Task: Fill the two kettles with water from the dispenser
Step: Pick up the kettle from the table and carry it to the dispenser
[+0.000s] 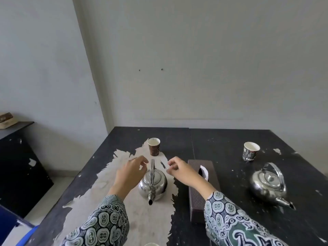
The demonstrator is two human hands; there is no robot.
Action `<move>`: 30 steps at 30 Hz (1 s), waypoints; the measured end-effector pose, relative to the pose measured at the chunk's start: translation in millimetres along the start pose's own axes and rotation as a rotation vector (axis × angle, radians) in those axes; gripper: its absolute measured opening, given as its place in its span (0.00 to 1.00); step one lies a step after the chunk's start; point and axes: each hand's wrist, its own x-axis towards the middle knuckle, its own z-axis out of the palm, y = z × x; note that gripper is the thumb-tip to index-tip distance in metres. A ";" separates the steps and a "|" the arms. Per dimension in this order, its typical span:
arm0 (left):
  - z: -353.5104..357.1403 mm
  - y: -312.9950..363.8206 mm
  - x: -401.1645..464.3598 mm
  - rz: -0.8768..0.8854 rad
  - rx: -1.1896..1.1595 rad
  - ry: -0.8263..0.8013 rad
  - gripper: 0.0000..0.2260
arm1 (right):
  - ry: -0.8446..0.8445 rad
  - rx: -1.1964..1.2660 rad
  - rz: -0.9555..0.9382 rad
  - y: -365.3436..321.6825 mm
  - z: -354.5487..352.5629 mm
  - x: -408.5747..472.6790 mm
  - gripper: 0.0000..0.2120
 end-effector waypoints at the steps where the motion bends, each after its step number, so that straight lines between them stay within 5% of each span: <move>1: 7.4 -7.7 1.9 -0.027 0.001 -0.024 0.09 | -0.012 0.001 0.010 3.3 8.2 5.5 0.16; 15: 71.7 -53.3 11.5 -0.084 0.013 -0.157 0.17 | 0.026 0.271 0.087 19.8 90.8 66.8 0.07; 20: 60.1 -51.1 21.3 -0.074 0.023 -0.137 0.24 | -0.039 0.247 0.113 14.5 75.4 67.8 0.07; 30: -1.8 -38.3 -1.6 0.085 0.076 -0.090 0.22 | -0.273 0.228 0.009 -33.3 26.4 10.7 0.11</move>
